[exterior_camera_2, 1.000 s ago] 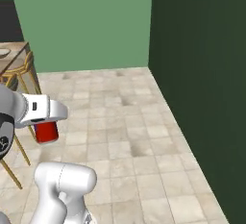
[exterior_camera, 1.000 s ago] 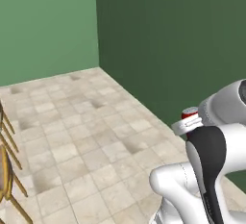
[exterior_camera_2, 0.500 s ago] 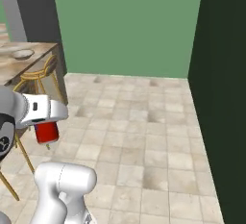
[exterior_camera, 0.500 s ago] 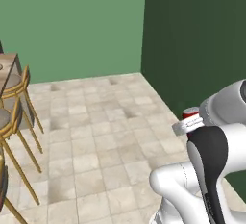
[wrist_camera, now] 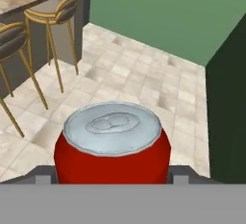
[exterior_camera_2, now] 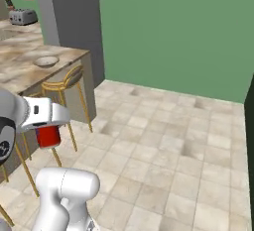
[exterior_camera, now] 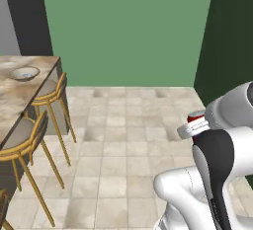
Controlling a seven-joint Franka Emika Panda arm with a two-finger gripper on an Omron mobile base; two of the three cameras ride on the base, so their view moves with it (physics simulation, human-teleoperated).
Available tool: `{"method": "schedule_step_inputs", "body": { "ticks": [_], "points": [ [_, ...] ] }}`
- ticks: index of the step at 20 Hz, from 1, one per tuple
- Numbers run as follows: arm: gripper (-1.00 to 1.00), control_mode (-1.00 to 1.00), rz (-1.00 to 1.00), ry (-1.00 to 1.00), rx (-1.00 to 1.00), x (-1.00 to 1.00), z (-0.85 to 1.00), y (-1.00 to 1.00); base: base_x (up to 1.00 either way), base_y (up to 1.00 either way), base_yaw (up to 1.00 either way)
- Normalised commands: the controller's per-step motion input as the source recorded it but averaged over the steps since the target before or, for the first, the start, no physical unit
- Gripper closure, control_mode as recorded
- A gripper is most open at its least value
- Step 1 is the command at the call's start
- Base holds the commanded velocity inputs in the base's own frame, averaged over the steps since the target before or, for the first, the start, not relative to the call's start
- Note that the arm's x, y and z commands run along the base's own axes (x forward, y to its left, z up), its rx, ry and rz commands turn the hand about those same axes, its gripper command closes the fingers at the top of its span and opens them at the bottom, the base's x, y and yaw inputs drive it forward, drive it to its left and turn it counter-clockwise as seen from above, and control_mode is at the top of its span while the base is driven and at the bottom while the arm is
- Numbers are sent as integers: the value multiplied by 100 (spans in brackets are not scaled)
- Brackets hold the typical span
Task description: Open the fridge, grab two sodas, and place both sodas inside the bowl with ice on the dining counter.
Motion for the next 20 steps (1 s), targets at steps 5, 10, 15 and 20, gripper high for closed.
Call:
{"method": "schedule_step_inputs", "body": {
  "ticks": [5,10,15,20],
  "points": [
    [100,100,0,0,0,0,0,0,98,-36,46],
    [100,100,0,0,0,0,0,0,97,-35,46],
    [100,100,0,0,0,0,0,0,96,-37,46],
    [100,100,0,0,0,0,0,0,96,-35,46]
  ]
}}
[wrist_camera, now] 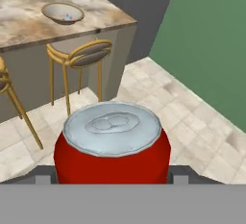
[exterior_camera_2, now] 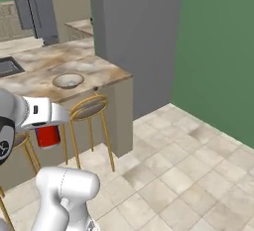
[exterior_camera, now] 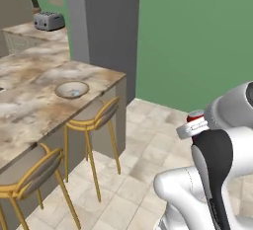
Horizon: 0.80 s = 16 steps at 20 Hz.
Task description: Open the fridge, grab two sodas, and place both sodas inside the bowl with ice on the dining counter.
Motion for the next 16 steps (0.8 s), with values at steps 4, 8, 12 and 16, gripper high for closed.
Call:
{"method": "schedule_step_inputs", "body": {
  "ticks": [4,8,12,16],
  "points": [
    [100,100,0,0,0,0,0,0,97,-33,47],
    [100,100,0,0,0,0,0,0,98,-30,47],
    [100,100,0,0,0,0,0,0,94,-21,47],
    [100,100,0,0,0,0,0,0,85,-3,46]
  ]
}}
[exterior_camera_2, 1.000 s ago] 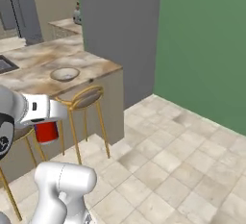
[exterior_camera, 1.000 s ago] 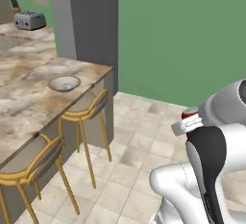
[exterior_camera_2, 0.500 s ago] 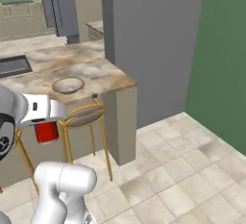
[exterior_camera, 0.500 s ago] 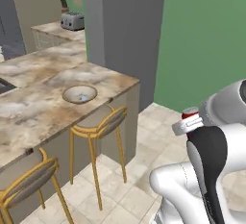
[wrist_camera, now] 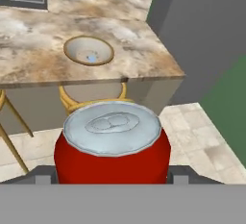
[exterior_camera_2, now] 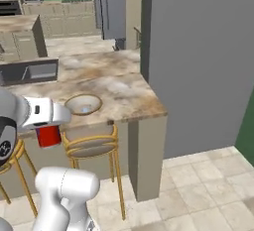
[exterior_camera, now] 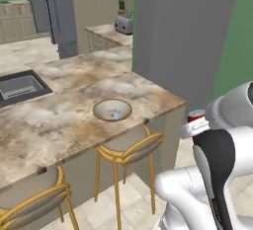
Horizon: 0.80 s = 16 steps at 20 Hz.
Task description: Open the fridge, grab two sodas, and place both sodas inside the bowl with ice on the dining counter.
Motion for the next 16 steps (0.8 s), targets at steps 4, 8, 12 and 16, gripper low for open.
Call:
{"method": "schedule_step_inputs", "body": {
  "ticks": [4,8,12,16],
  "points": [
    [100,100,0,0,0,0,0,0,72,0,31],
    [100,100,0,0,0,0,0,0,70,0,31],
    [100,100,0,0,0,0,0,0,64,0,33],
    [100,100,0,0,0,0,0,0,69,-4,33]
  ]
}}
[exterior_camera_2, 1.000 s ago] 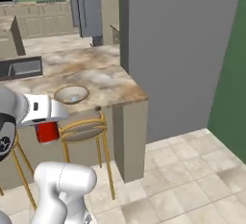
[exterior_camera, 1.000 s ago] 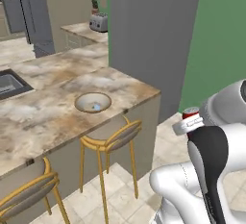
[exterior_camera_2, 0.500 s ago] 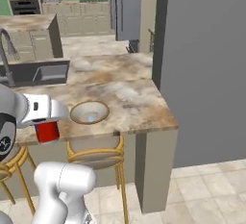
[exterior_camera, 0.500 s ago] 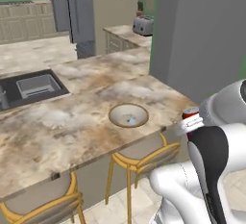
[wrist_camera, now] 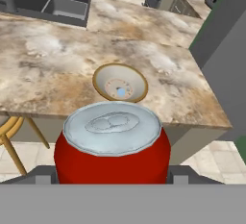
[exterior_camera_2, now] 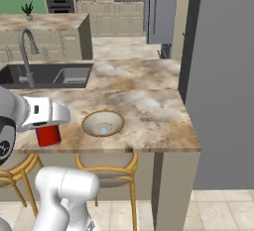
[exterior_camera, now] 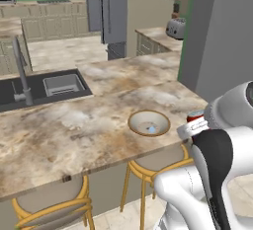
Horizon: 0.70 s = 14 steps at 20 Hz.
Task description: Open the fridge, grab two sodas, and place both sodas inside the bowl with ice on the dining counter.
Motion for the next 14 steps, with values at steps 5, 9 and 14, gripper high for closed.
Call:
{"method": "schedule_step_inputs", "body": {
  "ticks": [5,9,14],
  "points": [
    [100,100,0,0,0,0,0,0,83,-39,28],
    [100,-100,17,31,-5,100,-50,-18,0,0,0],
    [100,-100,10,44,-13,100,-43,-6,0,0,0]
  ]
}}
